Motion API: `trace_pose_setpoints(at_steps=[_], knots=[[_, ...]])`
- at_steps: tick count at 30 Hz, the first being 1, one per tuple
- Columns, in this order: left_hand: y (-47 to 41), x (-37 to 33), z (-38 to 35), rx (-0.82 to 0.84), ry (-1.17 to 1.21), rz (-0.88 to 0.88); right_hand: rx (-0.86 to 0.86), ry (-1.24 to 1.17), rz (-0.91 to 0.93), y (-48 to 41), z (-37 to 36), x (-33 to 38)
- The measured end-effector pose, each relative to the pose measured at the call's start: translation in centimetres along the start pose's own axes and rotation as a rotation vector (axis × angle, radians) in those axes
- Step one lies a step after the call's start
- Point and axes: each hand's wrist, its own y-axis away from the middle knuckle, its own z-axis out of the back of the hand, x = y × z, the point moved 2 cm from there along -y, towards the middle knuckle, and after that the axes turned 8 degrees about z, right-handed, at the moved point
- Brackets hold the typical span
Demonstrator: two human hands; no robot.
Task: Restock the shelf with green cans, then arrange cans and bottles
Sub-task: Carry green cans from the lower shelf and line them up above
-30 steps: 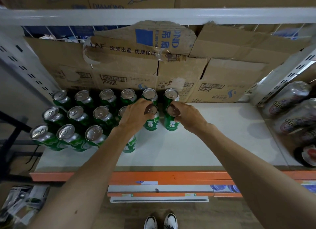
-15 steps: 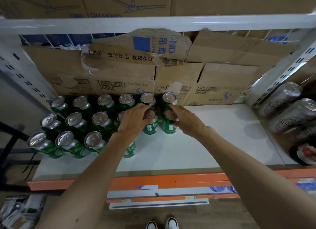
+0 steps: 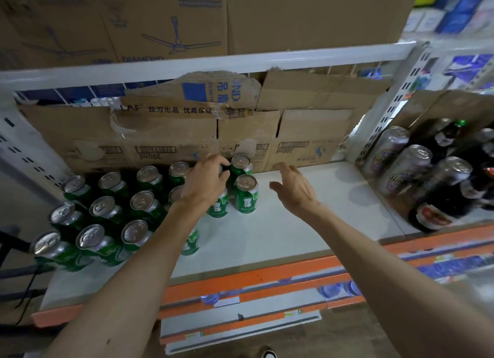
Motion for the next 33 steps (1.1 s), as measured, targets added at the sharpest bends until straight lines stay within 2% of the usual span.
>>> trace_pose_setpoints(at_steps=[6,9,12,17,22,28,33], knots=[[1.0,-7.0,-3.0,0.153,0.013,-0.149,-0.065,0.023,-0.071,4.2,3.4,-3.4],[2.7,-13.7,-6.4,0.242,-0.006,-0.271,-0.097,0.074,-0.176,8.1,6.9,-7.2],[5.4,-21.4,-10.7,0.348,-0.041,-0.447,-0.204,0.092,-0.295,13.4,11.3,-11.8],[14.2,-35.7,-18.5,0.510,-0.047,-0.732,-0.413,0.121,-0.556,26.1,19.0,-21.3],[26.1,-47.5,-26.9,0.649,-0.061,-1.025,-0.515,0.105,-0.787,39.9,24.2,-29.8],[35.8,-57.9,-34.6,0.665,-0.137,-1.102,-0.563,0.092,-0.948,52.7,28.4,-39.1],[38.6,-62.6,-39.5,0.684,-0.185,-1.077,-0.562,0.086,-0.969,57.2,30.1,-46.0]])
